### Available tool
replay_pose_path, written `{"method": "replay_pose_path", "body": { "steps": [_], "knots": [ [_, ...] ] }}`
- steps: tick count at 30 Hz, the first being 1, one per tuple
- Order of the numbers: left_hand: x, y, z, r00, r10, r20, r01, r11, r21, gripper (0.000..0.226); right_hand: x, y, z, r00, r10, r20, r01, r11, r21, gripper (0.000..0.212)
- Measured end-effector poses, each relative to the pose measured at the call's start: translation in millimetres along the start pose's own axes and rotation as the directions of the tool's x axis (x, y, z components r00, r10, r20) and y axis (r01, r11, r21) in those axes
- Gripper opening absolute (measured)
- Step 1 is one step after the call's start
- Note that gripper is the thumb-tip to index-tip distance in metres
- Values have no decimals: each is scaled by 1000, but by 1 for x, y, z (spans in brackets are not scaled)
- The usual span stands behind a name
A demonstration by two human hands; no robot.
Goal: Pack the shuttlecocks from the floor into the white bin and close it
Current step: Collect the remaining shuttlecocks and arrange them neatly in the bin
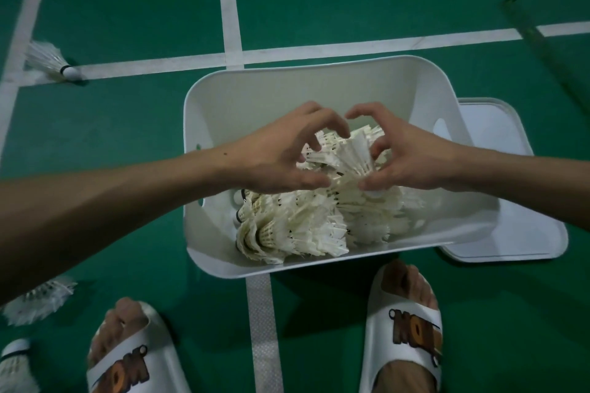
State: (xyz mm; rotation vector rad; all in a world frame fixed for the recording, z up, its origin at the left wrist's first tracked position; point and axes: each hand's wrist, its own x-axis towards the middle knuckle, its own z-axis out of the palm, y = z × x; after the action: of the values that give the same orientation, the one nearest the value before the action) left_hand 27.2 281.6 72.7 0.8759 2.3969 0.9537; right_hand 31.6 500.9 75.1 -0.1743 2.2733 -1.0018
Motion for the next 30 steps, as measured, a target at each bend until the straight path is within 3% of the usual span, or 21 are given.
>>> {"method": "replay_pose_path", "body": {
  "steps": [5,11,15,20,24,26,30],
  "knots": [
    [-2,-8,-1,962,-75,264,83,996,-20,57,-8,9,-5,998,-6,-59,-4,987,-161,79],
    [8,-9,15,875,-43,482,-2,996,93,66,-8,11,-3,997,15,-82,-16,1000,-13,67],
    [15,-15,20,857,-49,513,-7,994,107,76,-10,9,2,998,18,-68,-15,999,32,58],
    [18,-16,21,846,-84,527,-6,986,167,85,-14,11,1,998,-23,-66,24,1000,18,19],
    [18,-15,23,848,-60,526,-35,985,168,77,-16,12,0,997,-14,-70,15,1000,5,55],
    [17,-17,23,849,-44,526,-31,991,132,74,-17,13,0,997,-31,-65,32,999,9,63],
    [14,-22,22,863,-63,501,80,997,-13,64,-19,13,-3,999,-38,-7,38,998,53,27]
  ]
}}
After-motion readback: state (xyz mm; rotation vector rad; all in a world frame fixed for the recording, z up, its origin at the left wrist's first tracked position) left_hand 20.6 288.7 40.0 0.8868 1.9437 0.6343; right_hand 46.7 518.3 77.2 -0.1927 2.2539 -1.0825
